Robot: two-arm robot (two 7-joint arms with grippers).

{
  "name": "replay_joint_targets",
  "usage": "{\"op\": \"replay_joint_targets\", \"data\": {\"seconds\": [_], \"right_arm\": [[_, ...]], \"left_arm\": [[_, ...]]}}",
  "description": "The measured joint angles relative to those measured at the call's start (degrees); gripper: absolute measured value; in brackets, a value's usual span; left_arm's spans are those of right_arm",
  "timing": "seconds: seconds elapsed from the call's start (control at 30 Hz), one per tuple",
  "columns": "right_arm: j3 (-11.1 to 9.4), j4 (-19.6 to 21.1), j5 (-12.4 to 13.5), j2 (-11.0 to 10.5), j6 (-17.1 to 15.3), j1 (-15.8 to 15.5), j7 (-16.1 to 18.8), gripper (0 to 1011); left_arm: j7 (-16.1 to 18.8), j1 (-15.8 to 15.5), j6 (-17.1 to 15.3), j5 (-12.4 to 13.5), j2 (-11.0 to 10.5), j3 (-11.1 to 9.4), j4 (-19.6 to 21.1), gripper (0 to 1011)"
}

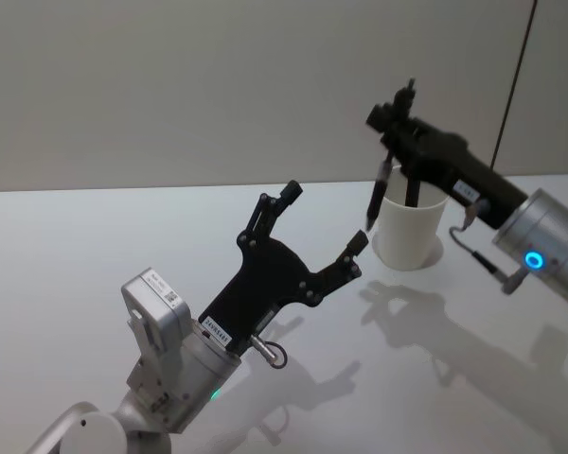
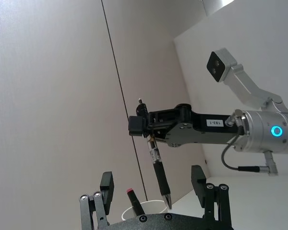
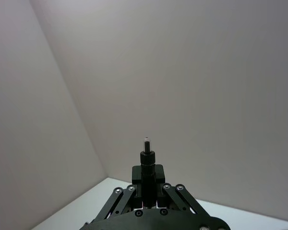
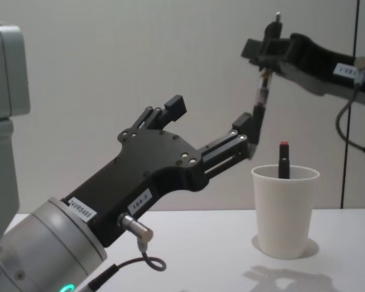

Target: Place the pen into the pen holder.

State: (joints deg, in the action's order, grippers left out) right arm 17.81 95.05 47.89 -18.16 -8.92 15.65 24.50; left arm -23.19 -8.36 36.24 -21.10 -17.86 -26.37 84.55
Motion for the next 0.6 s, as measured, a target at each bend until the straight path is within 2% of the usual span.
{"op": "replay_joint_targets", "data": {"seconds": [0.23, 0.6], "right_arm": [[-0.9, -1.3, -3.5, -0.2, 2.4, 2.0, -1.0, 148], [-1.8, -3.2, -11.7, -0.1, 6.2, 5.7, -3.6, 148]], "left_arm": [[0.0, 0.0, 0.0, 0.0, 0.0, 0.0, 0.0, 1001], [0.0, 0.0, 0.0, 0.0, 0.0, 0.0, 0.0, 1001]]}}
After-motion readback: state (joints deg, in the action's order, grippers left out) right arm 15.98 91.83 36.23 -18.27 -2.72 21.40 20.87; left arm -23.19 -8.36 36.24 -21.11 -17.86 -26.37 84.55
